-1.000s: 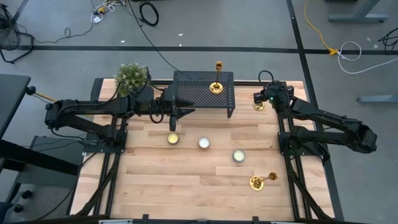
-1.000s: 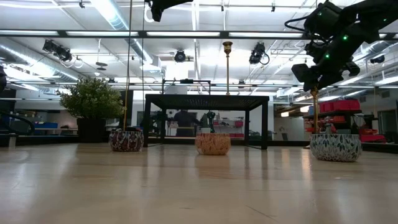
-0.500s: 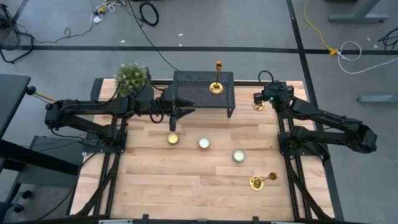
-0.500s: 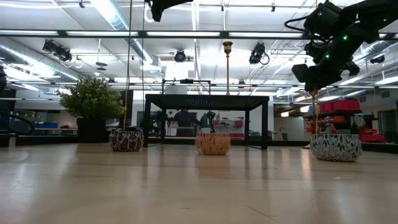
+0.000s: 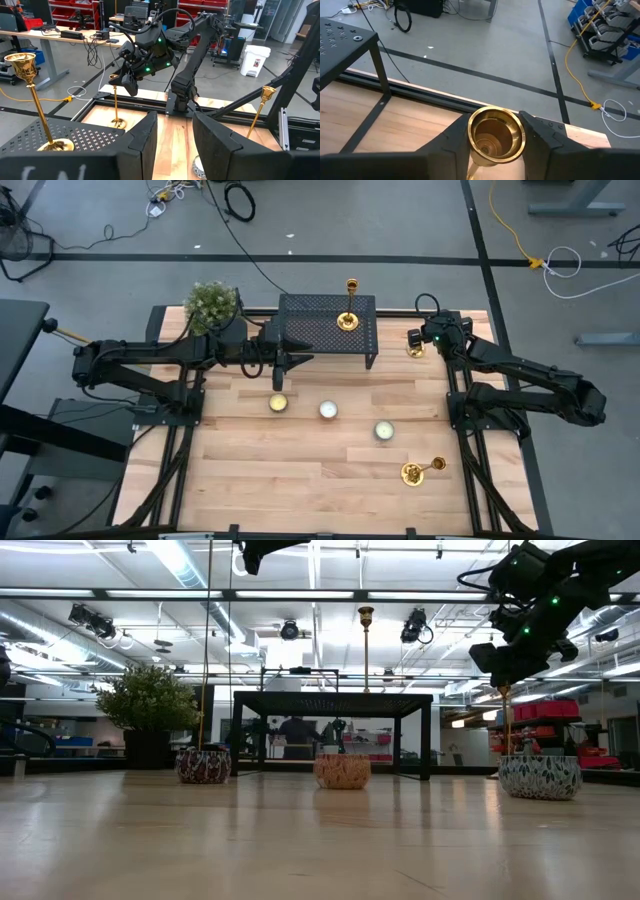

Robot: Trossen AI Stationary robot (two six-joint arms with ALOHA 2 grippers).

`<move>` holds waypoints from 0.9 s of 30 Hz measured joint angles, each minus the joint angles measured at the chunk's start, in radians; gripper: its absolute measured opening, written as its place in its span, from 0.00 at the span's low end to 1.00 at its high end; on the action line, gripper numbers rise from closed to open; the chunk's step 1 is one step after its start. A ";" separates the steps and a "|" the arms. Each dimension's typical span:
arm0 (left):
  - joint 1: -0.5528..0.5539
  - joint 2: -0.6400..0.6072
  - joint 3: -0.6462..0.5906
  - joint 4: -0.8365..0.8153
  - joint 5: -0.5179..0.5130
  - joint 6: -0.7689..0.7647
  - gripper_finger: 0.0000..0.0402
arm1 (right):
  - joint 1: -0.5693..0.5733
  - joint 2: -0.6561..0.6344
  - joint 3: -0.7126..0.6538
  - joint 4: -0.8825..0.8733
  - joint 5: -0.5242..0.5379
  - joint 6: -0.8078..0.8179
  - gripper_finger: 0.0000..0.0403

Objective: Pick & Place candle stick holders
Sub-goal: Put the top gold candle holder on the shelf aligned with the other gold candle holder

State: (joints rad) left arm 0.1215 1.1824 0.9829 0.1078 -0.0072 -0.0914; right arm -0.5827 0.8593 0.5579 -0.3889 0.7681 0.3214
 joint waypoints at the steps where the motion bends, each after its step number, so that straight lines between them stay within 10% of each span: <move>1: 0.000 0.000 0.000 0.000 0.000 0.000 0.32 | 0.000 0.000 0.000 0.000 0.000 0.000 0.34; 27: 0.000 0.000 0.000 0.000 0.000 -0.001 0.32 | 0.000 -0.005 0.190 0.105 -0.031 -0.243 0.33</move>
State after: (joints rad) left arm 0.1211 1.1824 0.9829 0.1081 -0.0072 -0.0922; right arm -0.5828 0.8547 0.7481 -0.2835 0.7370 0.0784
